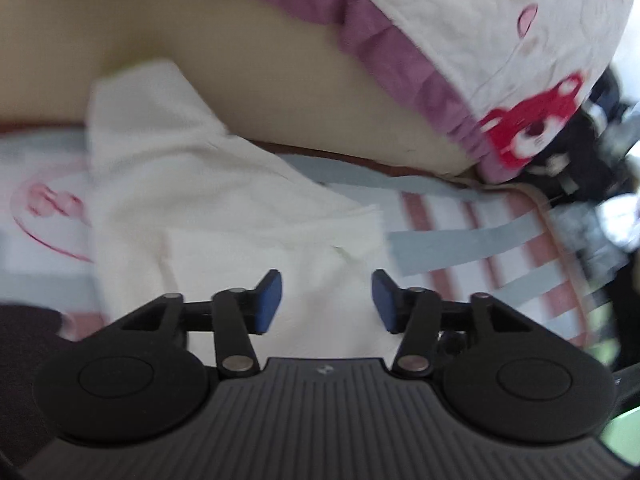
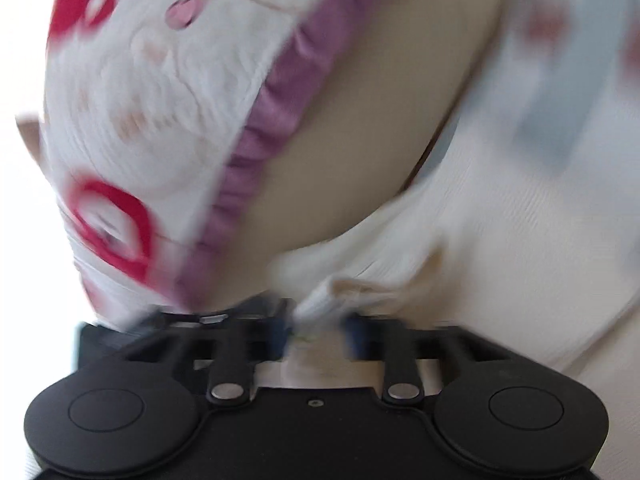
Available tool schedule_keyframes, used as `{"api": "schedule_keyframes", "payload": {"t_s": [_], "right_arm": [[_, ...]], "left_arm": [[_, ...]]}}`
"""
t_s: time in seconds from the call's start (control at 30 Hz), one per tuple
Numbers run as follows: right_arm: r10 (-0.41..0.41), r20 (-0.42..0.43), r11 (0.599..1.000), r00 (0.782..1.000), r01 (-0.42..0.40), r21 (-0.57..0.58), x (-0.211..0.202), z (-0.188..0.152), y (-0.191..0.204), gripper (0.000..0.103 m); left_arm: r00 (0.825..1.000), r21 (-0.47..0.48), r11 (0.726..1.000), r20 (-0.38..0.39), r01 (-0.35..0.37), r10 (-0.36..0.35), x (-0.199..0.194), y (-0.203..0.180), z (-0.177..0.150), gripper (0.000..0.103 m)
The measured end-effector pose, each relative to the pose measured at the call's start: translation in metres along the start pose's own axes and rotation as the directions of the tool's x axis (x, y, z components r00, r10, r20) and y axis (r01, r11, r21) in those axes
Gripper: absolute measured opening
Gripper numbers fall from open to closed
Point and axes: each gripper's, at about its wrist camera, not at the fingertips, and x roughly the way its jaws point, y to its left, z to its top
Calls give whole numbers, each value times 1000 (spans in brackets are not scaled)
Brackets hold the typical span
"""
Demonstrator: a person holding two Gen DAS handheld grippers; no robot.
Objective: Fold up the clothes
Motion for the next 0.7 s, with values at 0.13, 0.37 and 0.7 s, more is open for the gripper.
{"api": "schedule_keyframes", "payload": {"t_s": [0.13,0.37,0.7], "right_arm": [[-237,10,906,971,225,-358,-5,9,12,24],[-185,-127,982,974,180,-56,8,20,-37,79],[-86,160,843,983,158,-514,-27,28,42,9]], "left_arm": [[993,42,994,-57,-97,99,10,4,-4,52],[975,8,989,-166,-145,145,45,12,-13,54],[932,74,966,-252,-250,260,51,17,-27,30]]}}
